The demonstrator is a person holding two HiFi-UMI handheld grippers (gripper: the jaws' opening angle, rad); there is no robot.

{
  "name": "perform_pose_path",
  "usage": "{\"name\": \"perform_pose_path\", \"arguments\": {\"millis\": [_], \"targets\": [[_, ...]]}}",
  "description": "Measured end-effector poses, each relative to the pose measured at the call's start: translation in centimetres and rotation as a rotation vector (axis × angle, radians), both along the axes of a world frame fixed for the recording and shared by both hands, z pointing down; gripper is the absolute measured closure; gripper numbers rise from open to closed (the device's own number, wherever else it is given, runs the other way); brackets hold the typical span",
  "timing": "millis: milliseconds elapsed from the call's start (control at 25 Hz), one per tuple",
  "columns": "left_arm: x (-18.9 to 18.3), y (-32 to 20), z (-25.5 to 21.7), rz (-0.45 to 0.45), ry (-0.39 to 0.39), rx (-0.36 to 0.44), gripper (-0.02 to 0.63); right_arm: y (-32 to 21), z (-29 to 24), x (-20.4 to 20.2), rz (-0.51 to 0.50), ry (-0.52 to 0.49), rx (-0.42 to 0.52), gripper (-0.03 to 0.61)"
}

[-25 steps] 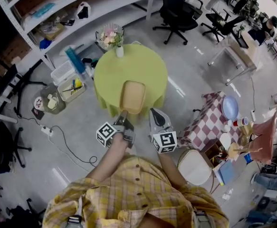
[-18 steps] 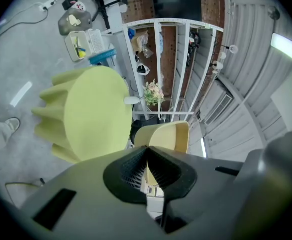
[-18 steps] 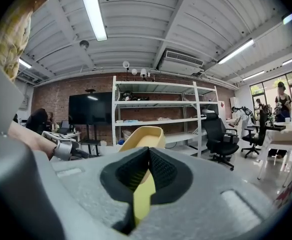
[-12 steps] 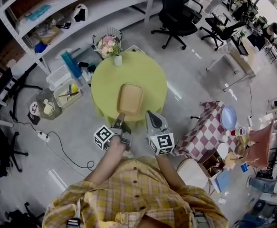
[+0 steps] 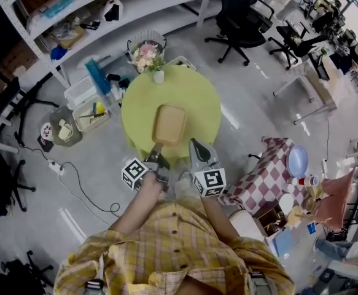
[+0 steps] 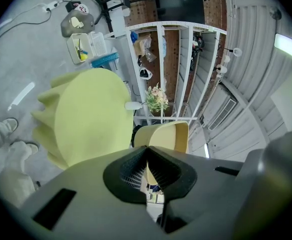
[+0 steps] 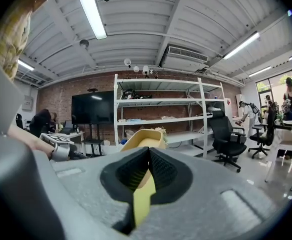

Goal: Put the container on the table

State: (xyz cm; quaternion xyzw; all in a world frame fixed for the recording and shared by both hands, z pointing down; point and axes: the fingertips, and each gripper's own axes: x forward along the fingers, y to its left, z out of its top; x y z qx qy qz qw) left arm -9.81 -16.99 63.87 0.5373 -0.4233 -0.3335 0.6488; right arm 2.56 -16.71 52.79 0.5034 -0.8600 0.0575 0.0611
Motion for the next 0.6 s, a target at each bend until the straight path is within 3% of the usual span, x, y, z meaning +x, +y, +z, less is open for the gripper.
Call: {"name": "perform_pose_path", "arguments": {"millis": [600], "targets": [[3.9,-3.7,0.2,-0.050,-0.042,-0.008,0.598,-4.4,1.1,3.2,-0.084,-0.030,-0.009,0.580]]}}
